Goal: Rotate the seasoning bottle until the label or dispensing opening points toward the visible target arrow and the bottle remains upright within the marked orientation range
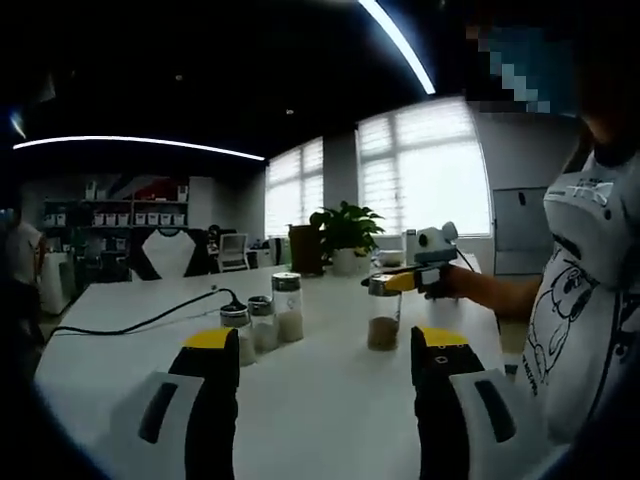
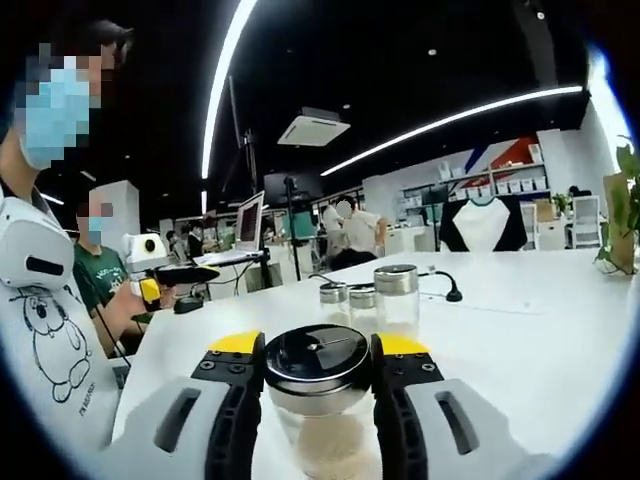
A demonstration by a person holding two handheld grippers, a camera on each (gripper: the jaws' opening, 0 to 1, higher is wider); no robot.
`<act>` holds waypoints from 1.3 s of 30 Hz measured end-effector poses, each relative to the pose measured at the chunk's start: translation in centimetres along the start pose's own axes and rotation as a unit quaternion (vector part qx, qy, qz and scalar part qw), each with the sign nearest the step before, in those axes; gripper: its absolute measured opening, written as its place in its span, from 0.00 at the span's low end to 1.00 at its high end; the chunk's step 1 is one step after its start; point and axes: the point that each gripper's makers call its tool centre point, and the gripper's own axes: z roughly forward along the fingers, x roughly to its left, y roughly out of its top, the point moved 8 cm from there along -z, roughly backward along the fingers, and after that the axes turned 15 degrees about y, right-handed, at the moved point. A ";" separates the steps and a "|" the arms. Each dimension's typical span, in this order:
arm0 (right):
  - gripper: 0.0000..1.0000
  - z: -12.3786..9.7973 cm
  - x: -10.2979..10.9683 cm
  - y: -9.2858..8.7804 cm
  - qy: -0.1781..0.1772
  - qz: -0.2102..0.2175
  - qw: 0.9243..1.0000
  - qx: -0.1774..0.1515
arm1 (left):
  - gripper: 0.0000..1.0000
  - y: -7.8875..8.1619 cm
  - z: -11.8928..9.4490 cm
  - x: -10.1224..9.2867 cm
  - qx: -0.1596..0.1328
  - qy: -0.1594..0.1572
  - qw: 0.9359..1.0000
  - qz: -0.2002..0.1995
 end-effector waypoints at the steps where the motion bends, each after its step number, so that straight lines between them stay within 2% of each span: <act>1: 0.41 -0.2 -0.3 0.1 0.008 -0.001 1.000 0.001 | 0.74 0.0 0.0 0.1 -0.002 0.000 1.000 -0.003; 6: 0.41 -0.3 -0.4 0.0 0.049 -0.021 0.999 0.002 | 0.74 0.2 0.0 0.3 -0.008 0.005 1.000 -0.004; 9: 0.41 -0.4 -0.6 0.2 0.051 -0.017 0.999 0.006 | 0.73 0.4 -0.2 0.3 -0.016 0.001 1.000 -0.007; 14: 0.41 -0.5 -0.9 0.2 0.063 -0.021 0.998 0.007 | 0.73 -0.1 -0.4 0.6 0.000 0.002 1.000 0.000; 22: 0.41 -0.4 -0.7 0.1 0.077 -0.025 0.997 -0.001 | 0.73 -0.1 -0.6 0.7 -0.008 0.003 1.000 -0.004; 23: 0.42 -0.5 -0.8 0.0 0.079 -0.016 0.997 -0.007 | 0.73 -0.1 -0.6 0.7 -0.007 0.003 1.000 -0.003; 25: 0.49 -0.8 -0.7 -0.1 0.085 -0.001 0.996 -0.014 | 0.73 -0.1 -0.6 0.8 -0.008 0.004 1.000 -0.003; 27: 0.58 -0.7 -0.3 0.4 0.084 -0.005 0.996 -0.042 | 0.73 -0.1 -0.7 0.8 -0.008 0.005 1.000 -0.004; 35: 0.59 -1.5 0.4 1.6 0.070 -0.019 0.996 -0.058 | 0.73 0.3 -0.9 1.2 -0.014 0.017 1.000 -0.005; 37: 0.59 -1.7 0.6 1.9 0.061 -0.025 0.996 -0.060 | 0.73 0.3 -0.9 1.1 -0.014 0.019 1.000 -0.005; 39: 0.63 -2.2 0.4 2.2 0.030 -0.022 0.997 -0.067 | 0.73 0.2 -0.8 1.1 -0.012 0.021 1.000 -0.004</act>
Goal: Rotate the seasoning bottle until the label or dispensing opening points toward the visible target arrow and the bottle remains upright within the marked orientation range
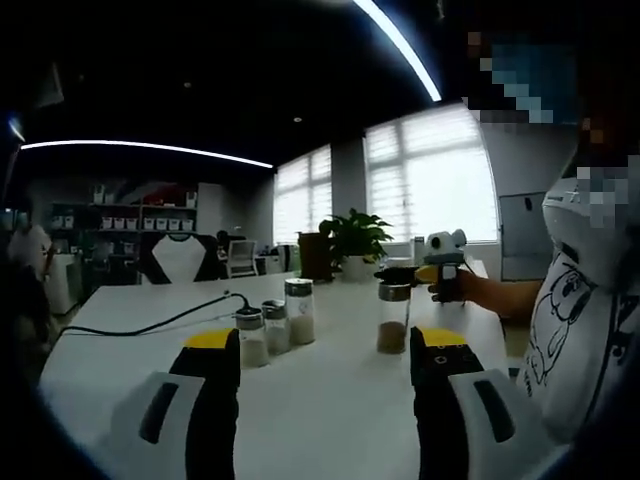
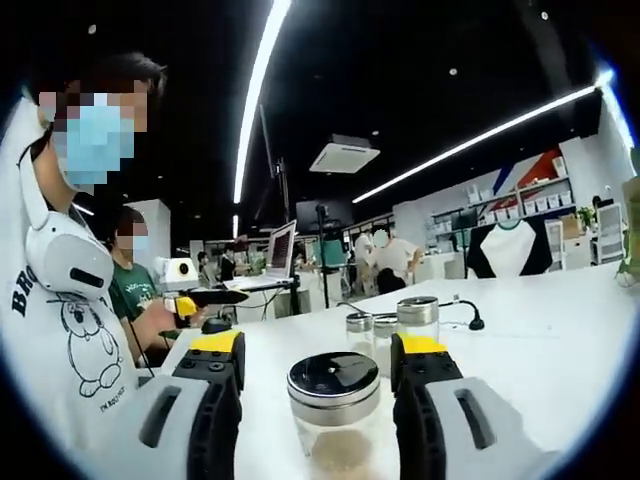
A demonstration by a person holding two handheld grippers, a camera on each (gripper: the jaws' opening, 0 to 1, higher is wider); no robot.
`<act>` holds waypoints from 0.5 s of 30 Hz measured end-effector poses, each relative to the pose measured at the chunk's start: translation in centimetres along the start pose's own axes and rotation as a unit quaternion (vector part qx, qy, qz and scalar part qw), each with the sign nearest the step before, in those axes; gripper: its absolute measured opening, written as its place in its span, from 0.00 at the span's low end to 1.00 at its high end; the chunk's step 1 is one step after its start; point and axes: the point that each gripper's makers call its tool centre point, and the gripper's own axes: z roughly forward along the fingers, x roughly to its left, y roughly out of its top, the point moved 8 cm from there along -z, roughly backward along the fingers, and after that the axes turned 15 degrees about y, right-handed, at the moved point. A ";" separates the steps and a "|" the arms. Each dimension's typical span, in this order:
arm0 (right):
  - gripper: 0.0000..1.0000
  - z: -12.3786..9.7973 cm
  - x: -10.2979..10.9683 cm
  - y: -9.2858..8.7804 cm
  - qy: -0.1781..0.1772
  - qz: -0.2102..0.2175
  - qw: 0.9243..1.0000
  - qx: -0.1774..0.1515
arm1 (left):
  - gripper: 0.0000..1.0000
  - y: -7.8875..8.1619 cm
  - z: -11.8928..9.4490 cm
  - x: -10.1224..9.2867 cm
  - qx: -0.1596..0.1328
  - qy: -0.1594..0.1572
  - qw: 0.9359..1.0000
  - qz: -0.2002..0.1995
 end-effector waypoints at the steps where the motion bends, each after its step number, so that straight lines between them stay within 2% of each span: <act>1: 0.66 -0.3 0.1 0.2 -0.005 0.000 1.000 -0.005 | 0.73 0.0 0.1 0.0 0.001 0.001 1.000 0.001; 4: 0.66 -0.9 0.3 0.4 -0.021 -0.009 1.000 -0.003 | 0.73 0.0 0.2 -0.1 0.002 0.002 1.000 0.002; 8: 0.68 -1.5 0.8 0.9 -0.044 -0.018 0.999 -0.017 | 0.71 0.1 0.2 -0.1 0.001 0.002 1.000 -0.001; 12: 0.68 -1.9 1.3 1.2 -0.070 -0.043 0.997 -0.013 | 0.71 0.0 0.1 0.0 0.004 0.009 1.000 -0.001; 15: 0.66 -2.0 1.5 1.5 -0.086 -0.053 0.994 -0.030 | 0.71 0.0 0.3 0.1 0.005 0.012 1.000 -0.001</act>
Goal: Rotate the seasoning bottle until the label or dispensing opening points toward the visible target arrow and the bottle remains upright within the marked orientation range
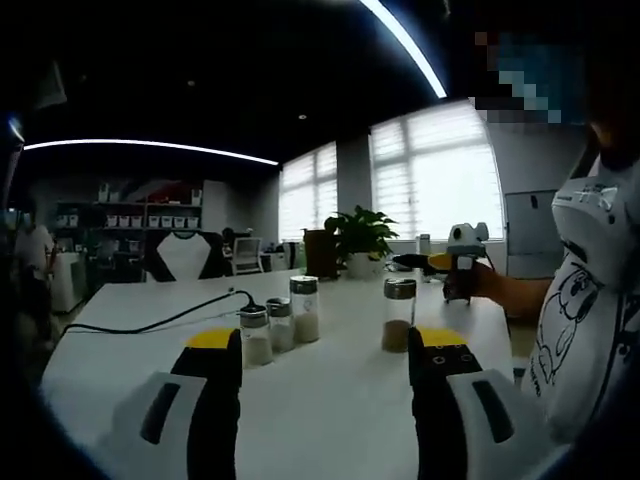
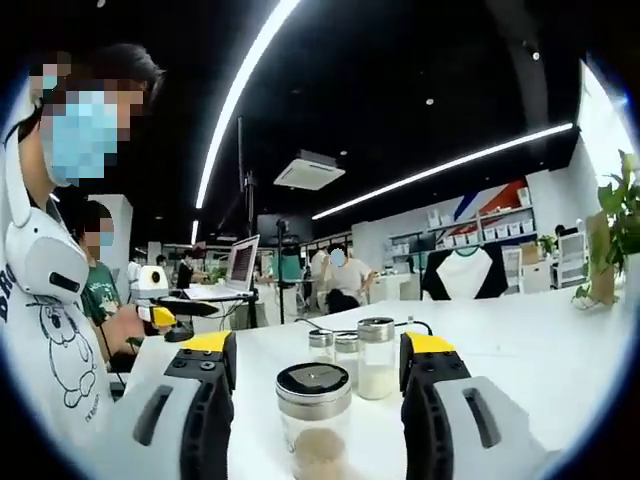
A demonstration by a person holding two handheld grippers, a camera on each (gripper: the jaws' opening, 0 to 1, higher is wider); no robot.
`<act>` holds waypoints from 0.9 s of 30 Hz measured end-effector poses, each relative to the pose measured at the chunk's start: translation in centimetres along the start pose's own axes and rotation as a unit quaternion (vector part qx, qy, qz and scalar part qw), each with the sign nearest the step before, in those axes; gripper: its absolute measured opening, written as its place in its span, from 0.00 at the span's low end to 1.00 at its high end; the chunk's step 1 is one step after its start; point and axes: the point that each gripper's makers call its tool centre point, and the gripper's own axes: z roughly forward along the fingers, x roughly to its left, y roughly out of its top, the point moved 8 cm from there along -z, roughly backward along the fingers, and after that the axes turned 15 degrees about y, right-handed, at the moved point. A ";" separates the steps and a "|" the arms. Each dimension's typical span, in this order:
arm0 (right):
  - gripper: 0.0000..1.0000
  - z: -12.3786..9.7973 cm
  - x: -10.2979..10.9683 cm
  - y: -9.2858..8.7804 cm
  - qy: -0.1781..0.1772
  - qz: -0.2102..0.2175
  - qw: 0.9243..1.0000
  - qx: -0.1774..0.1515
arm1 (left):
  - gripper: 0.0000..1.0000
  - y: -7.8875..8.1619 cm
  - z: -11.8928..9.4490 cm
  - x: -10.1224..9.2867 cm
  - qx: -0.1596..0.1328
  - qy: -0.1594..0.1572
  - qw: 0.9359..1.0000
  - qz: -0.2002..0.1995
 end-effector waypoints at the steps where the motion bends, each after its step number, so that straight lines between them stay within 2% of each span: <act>1: 0.66 -0.1 0.1 0.1 -0.006 -0.001 1.000 -0.007 | 0.71 0.0 0.1 0.0 0.000 0.000 1.000 -0.002; 3: 0.66 -0.3 0.2 0.1 -0.014 0.001 1.000 -0.016 | 0.71 0.0 0.2 0.0 0.000 0.001 1.000 -0.002; 6: 0.66 -0.4 0.5 -0.1 -0.019 0.006 1.000 -0.012 | 0.71 0.0 0.4 0.0 0.002 0.002 1.000 0.003; 8: 0.65 -0.5 0.7 -0.3 -0.030 0.001 1.000 0.000 | 0.71 0.0 0.5 0.0 0.004 0.003 1.000 0.002; 11: 0.65 -0.9 1.0 -0.7 -0.062 -0.020 0.997 0.040 | 0.71 0.0 0.5 0.2 0.005 0.009 1.000 0.002; 14: 0.64 -0.9 1.7 -1.1 -0.074 -0.028 0.995 0.055 | 0.71 0.2 0.4 0.6 0.001 0.023 1.000 0.001; 21: 0.66 -1.5 2.9 -1.5 -0.104 -0.028 0.993 0.053 | 0.72 0.1 1.0 1.0 0.001 0.039 0.999 0.004; 25: 0.70 -2.8 2.6 -1.9 -0.131 -0.024 0.990 0.049 | 0.72 0.1 1.1 0.8 -0.001 0.048 0.999 -0.001; 27: 0.70 -3.5 2.3 -2.3 -0.148 -0.016 0.988 0.047 | 0.72 -0.1 1.0 1.0 0.010 0.066 0.998 0.017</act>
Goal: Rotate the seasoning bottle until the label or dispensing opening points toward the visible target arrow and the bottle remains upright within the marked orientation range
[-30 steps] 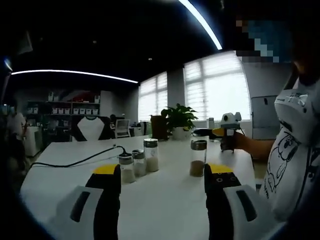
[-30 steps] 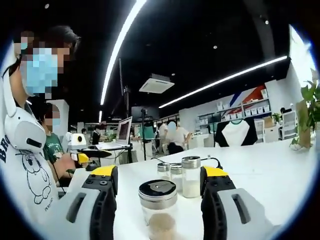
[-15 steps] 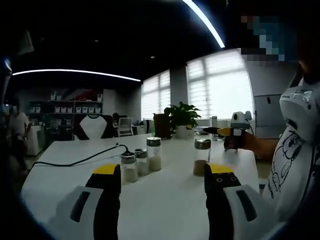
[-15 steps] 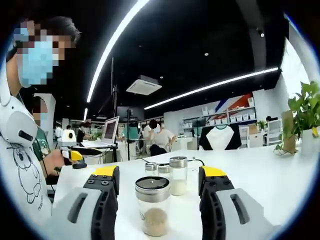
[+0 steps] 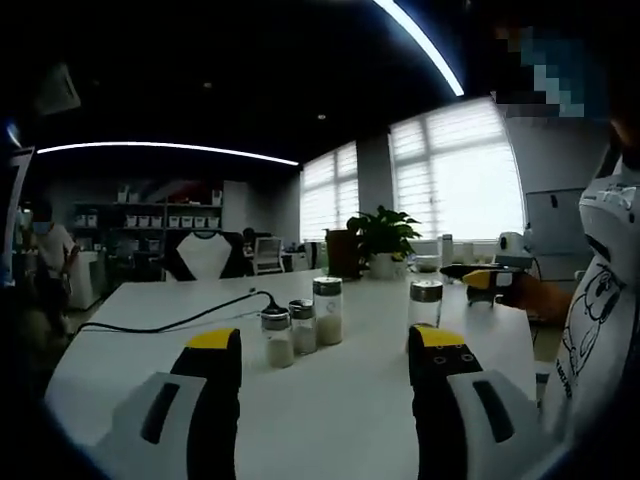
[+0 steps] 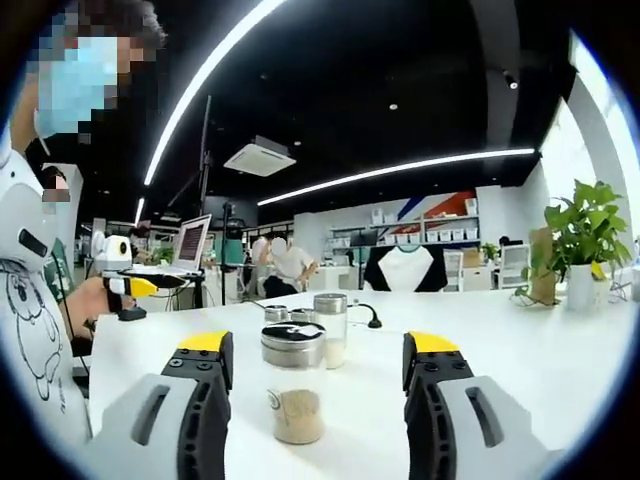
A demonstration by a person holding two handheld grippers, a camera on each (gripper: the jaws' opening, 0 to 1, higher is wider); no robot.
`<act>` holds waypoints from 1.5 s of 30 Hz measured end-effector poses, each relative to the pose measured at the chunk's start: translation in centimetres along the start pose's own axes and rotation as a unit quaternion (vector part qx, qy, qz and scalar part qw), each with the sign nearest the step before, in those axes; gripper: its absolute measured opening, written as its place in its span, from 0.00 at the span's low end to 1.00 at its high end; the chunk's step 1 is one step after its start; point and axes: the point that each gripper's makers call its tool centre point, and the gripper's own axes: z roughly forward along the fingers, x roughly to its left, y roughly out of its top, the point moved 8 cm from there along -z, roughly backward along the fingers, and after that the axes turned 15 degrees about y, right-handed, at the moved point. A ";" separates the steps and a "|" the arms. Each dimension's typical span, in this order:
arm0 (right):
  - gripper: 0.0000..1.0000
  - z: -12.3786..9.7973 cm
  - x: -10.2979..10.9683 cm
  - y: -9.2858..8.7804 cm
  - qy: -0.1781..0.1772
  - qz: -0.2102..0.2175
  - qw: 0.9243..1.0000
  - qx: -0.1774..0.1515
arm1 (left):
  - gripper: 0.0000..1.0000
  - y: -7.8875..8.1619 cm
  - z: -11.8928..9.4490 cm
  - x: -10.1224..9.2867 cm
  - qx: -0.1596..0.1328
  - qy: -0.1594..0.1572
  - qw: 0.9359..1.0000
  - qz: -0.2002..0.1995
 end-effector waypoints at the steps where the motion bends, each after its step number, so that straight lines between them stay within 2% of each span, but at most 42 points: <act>1: 0.71 -0.2 -0.2 -0.1 -0.005 0.005 1.000 -0.001 | 0.72 0.0 -0.1 0.0 0.000 0.003 1.000 0.003; 6: 0.73 -1.1 -0.9 0.1 -0.027 0.013 1.000 -0.006 | 0.72 0.2 -0.6 0.7 0.001 0.019 1.000 -0.009; 8: 0.70 -1.4 -1.2 0.1 -0.038 0.010 0.999 0.016 | 0.73 0.2 -0.9 1.1 0.010 0.030 0.999 0.006; 11: 0.72 -1.7 -1.3 0.1 -0.050 -0.016 0.997 0.050 | 0.73 0.4 -1.3 1.6 0.008 0.040 0.999 0.007; 18: 0.85 -1.9 -1.3 -0.2 -0.058 -0.018 0.995 0.085 | 0.73 0.3 -1.3 1.9 0.010 0.053 0.999 0.007; 26: 0.86 -2.0 -1.5 0.0 -0.056 -0.010 0.995 0.078 | 0.73 0.6 -1.2 2.1 0.009 0.055 0.998 0.008; 30: 0.89 -2.0 -1.5 0.0 -0.053 -0.006 0.997 0.063 | 0.73 0.9 -0.9 2.0 0.008 0.051 0.999 0.009; 34: 0.91 -2.2 -1.6 -0.3 -0.048 0.013 0.998 0.050 | 0.73 1.7 -0.5 1.4 0.004 0.037 0.999 0.006; 38: 0.91 -2.5 -1.7 -0.6 -0.052 0.014 0.997 0.054 | 0.75 2.6 0.5 0.6 -0.008 0.028 0.999 0.012; 39: 0.91 -2.5 -1.6 -0.7 -0.052 0.015 0.997 0.056 | 0.75 2.7 0.9 0.4 -0.008 0.035 0.999 0.015; 40: 0.91 -2.6 -1.6 -0.7 -0.050 0.017 0.997 0.061 | 0.75 2.7 1.5 0.5 -0.007 0.053 0.997 0.051; 41: 0.91 -2.6 -1.6 -0.8 -0.048 0.014 0.997 0.063 | 0.75 2.7 2.1 0.2 -0.005 0.060 0.996 0.070; 43: 0.90 -2.6 -1.6 -0.8 -0.047 0.010 0.996 0.070 | 0.75 3.1 3.2 -1.0 -0.008 0.044 0.997 0.069; 44: 0.89 -2.6 -1.7 -0.8 -0.049 0.007 0.996 0.076 | 0.76 3.7 4.0 -2.1 -0.017 0.013 0.998 0.067; 45: 0.88 -2.6 -1.7 -0.8 -0.050 0.006 0.996 0.077 | 0.76 4.2 4.5 -2.7 -0.025 0.002 0.998 0.058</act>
